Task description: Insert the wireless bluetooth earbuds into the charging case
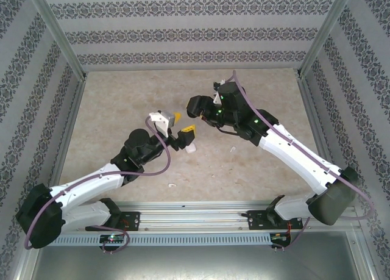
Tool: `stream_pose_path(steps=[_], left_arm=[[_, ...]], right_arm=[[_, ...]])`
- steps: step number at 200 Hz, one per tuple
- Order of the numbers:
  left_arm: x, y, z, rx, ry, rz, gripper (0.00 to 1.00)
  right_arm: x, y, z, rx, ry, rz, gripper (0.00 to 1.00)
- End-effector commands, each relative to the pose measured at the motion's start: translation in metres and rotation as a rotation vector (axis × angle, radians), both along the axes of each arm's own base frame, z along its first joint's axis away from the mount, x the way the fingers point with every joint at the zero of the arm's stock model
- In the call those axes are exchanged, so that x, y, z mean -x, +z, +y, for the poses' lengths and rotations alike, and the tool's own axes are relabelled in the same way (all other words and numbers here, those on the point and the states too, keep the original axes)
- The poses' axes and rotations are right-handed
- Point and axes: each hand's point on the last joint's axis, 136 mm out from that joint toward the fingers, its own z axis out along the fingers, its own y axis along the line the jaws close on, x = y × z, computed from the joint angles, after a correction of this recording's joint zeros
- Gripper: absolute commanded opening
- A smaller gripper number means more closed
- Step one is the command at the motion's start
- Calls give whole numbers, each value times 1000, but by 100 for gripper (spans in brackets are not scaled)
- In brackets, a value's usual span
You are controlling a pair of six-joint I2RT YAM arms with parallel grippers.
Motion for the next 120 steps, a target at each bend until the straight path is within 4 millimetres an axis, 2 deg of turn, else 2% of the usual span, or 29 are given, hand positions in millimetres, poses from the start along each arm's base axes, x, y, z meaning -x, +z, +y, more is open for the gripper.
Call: stream_pose_path(steps=[1, 56, 95, 120], left_arm=[[0, 46, -5, 93, -8, -114, 72], [-6, 44, -14, 119, -30, -88, 53], [-6, 48, -14, 138, -28, -93, 38], [-6, 50, -15, 138, -36, -92, 33]], right_arm=[[4, 14, 2, -90, -8, -1, 57], [9, 17, 2, -118, -5, -1, 57], [11, 18, 1, -117, 5, -3, 57], [13, 19, 3, -123, 20, -4, 57]])
